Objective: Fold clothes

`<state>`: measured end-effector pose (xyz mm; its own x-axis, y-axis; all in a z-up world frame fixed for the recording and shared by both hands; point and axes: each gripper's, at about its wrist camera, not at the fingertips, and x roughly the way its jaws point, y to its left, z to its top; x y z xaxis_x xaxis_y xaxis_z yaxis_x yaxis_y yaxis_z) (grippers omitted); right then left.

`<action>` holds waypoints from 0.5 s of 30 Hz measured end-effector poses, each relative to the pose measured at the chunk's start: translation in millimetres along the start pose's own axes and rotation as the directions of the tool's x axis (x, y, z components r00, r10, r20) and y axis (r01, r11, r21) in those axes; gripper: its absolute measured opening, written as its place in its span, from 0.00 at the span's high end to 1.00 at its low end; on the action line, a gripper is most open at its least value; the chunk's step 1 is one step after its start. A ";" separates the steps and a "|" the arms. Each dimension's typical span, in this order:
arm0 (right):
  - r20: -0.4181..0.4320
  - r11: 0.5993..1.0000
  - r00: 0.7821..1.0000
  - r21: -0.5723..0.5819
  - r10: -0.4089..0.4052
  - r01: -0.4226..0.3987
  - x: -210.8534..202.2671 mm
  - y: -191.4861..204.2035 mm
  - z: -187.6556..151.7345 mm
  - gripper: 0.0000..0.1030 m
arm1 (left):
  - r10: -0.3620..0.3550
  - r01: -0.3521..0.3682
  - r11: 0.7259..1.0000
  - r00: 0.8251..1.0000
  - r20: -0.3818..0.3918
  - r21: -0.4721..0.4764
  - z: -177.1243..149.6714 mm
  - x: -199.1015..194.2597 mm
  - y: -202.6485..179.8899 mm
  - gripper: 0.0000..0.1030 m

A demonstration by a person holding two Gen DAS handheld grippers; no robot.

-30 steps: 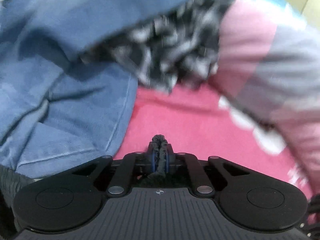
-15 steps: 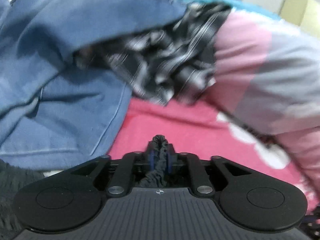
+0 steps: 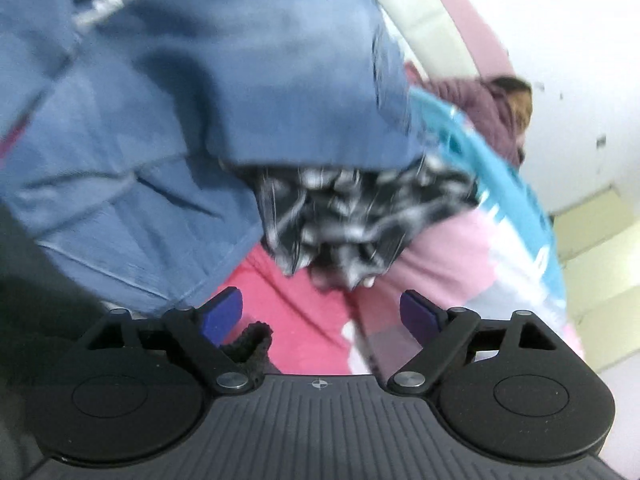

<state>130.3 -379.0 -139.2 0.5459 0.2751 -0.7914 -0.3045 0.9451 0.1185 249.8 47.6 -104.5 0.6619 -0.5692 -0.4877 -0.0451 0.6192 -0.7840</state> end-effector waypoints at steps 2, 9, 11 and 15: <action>0.031 1.000 1.000 0.018 0.000 0.000 -9.6 -0.3 1.2 0.55 | 0.004 -0.004 1.000 1.000 0.003 0.023 5.4 -31.8 -7.7 0.16; 0.066 0.998 0.997 -0.058 0.035 -0.031 -36.5 16.6 7.1 0.54 | 0.119 -0.139 0.977 0.985 0.125 0.161 -12.7 -215.2 -12.2 0.07; 0.082 0.993 0.995 -0.115 0.051 -0.041 -48.9 30.2 14.1 0.54 | 0.171 -0.198 0.973 0.965 0.201 0.121 -28.7 -276.7 1.9 0.07; 0.120 0.974 0.987 -0.212 0.110 -0.083 -74.5 62.4 30.5 0.53 | 0.291 -0.300 0.954 0.916 0.276 -0.011 -69.6 -367.2 46.6 0.06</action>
<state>94.5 -335.2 -54.6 0.5986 0.3968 -0.6958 -0.5071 0.8602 0.0543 -47.5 247.8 11.3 0.7998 -0.1919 -0.5688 -0.2499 0.7551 -0.6061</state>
